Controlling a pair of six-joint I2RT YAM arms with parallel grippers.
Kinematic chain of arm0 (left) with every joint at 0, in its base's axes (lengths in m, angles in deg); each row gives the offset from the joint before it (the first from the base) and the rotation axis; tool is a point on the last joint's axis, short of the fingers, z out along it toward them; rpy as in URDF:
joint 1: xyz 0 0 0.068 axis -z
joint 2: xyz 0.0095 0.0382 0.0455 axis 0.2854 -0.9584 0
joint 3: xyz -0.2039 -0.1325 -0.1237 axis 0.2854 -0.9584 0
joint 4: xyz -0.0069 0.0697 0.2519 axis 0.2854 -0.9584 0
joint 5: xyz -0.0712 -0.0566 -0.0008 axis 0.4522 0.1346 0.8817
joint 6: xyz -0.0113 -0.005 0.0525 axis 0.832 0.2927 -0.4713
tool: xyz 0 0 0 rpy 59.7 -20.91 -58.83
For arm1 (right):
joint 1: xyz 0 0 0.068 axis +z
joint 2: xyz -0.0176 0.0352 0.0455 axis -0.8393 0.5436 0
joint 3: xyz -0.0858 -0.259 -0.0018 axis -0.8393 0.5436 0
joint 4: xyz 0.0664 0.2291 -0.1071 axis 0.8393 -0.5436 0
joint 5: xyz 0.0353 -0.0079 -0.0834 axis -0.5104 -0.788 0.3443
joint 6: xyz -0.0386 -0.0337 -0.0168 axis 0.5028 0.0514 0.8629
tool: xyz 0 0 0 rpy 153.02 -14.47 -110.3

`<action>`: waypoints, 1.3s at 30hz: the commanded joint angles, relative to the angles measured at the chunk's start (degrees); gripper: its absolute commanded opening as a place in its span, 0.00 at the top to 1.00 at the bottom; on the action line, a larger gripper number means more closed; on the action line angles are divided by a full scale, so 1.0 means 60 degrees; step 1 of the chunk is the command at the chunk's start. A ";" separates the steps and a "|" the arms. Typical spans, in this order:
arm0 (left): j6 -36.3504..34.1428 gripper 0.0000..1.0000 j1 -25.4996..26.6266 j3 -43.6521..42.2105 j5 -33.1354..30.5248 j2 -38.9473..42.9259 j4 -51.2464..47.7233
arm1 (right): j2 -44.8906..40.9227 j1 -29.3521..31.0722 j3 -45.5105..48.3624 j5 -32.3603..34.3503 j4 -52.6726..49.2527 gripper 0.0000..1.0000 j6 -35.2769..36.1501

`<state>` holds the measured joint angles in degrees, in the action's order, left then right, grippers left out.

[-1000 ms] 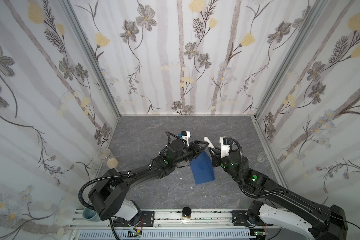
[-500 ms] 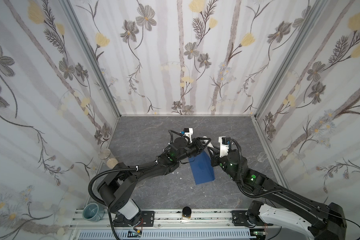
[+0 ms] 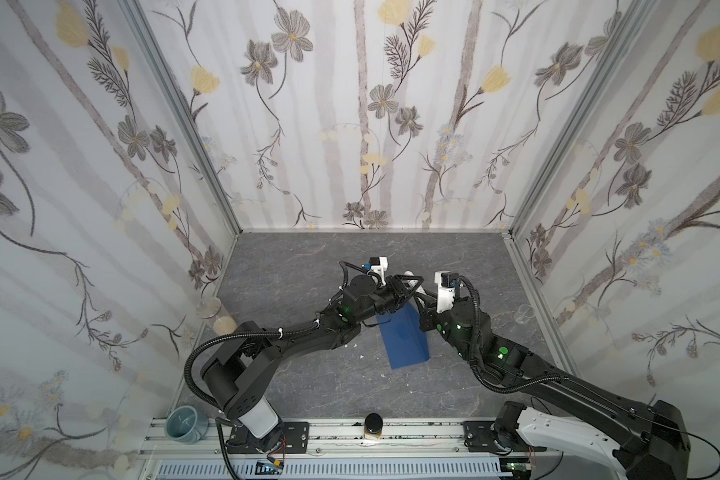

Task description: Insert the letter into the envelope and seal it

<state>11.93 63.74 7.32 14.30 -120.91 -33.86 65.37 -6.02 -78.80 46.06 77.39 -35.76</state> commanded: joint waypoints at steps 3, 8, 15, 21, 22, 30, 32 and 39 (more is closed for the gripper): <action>0.0124 0.70 0.0007 0.0166 0.0182 -0.0149 0.0832 | 0.0103 0.0061 -0.0082 -0.0095 0.0342 1.00 -0.0040; 0.0164 0.82 0.0000 0.0213 0.0207 -0.0281 0.0958 | 0.0166 0.0104 -0.0050 -0.0200 0.0368 1.00 -0.0126; -0.0043 1.00 -0.0048 0.0060 0.0227 -0.0321 0.1006 | 0.0156 0.0105 -0.0033 -0.0474 0.0339 0.80 -0.0293; -0.0815 1.00 -0.0473 -0.0746 0.0111 0.0055 0.0551 | -0.0060 -0.0089 -0.0328 -0.1290 -0.0523 0.54 -0.0569; -0.1038 1.00 -0.0552 -0.0869 0.0070 0.0143 0.0297 | -0.0112 -0.0179 -0.0364 -0.1462 -0.0736 0.53 -0.0648; -0.3642 1.00 -0.0813 -0.1091 0.0296 0.0246 -0.2977 | 0.0039 -0.2194 -0.0020 -0.4039 -0.1943 0.62 -0.1047; -0.4056 1.00 -0.0813 -0.1052 0.0521 0.0028 -0.3445 | 0.0164 -0.2640 0.0238 -0.4289 -0.1937 0.69 -0.1063; -0.4806 1.00 -0.0796 -0.0946 0.0849 -0.0892 -0.4195 | 0.0976 -0.4039 0.1021 -0.4957 -0.1354 0.92 -0.1231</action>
<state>-13.12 58.97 1.01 17.80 -124.93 -56.74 69.70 -29.04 -73.53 20.01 66.46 -42.42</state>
